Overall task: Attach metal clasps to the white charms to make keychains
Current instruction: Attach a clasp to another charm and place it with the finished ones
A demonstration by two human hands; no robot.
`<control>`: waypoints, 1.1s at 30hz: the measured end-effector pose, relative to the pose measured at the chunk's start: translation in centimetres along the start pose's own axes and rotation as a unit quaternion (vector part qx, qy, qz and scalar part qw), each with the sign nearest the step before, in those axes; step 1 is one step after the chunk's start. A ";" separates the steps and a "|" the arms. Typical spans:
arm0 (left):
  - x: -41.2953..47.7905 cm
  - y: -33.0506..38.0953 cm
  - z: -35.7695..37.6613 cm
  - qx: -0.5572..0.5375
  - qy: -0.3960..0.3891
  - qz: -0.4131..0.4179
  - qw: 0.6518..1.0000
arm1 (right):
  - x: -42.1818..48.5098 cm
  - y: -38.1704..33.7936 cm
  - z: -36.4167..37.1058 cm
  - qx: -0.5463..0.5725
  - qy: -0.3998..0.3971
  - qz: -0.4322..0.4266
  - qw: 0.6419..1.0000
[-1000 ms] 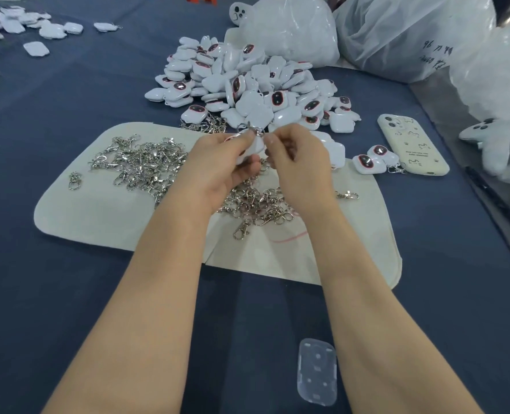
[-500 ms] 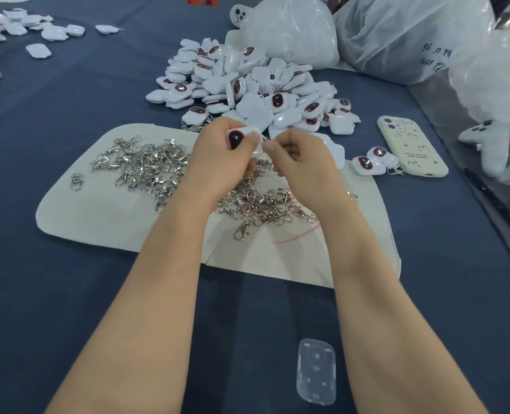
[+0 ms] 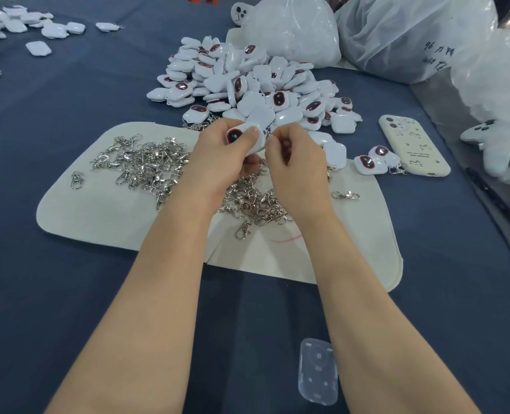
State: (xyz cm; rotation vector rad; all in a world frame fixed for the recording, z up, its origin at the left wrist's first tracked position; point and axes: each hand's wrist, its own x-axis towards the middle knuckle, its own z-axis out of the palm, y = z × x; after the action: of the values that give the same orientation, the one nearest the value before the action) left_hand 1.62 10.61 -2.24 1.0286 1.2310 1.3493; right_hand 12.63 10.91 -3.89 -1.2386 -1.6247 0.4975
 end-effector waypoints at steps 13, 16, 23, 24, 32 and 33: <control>-0.6 0.3 0.3 0.283 -0.002 0.182 0.942 | 1.7 0.3 -3.7 0.026 -0.106 0.105 0.988; -0.6 0.4 0.3 0.219 -0.009 0.116 0.969 | 1.5 0.5 -3.5 0.112 -0.116 0.147 0.976; -0.3 0.2 0.1 0.185 0.016 0.101 0.977 | 1.3 1.0 -3.3 0.141 -0.196 0.152 0.959; -0.2 0.1 0.1 0.176 0.021 0.094 0.980 | 1.4 1.1 -3.3 0.141 -0.179 0.157 0.961; 0.2 -1.0 0.2 0.098 -0.001 -0.013 0.995 | 1.2 1.1 -1.7 0.238 -0.078 0.254 0.934; 0.2 -1.0 0.3 0.077 -0.002 -0.024 0.997 | 1.0 1.1 -1.7 0.253 -0.118 0.256 0.925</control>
State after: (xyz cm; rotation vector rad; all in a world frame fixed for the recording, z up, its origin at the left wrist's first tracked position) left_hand 1.98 10.83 -3.24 1.1008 1.3648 1.2286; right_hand 14.65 11.81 -3.58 -1.2190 -1.2244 1.3492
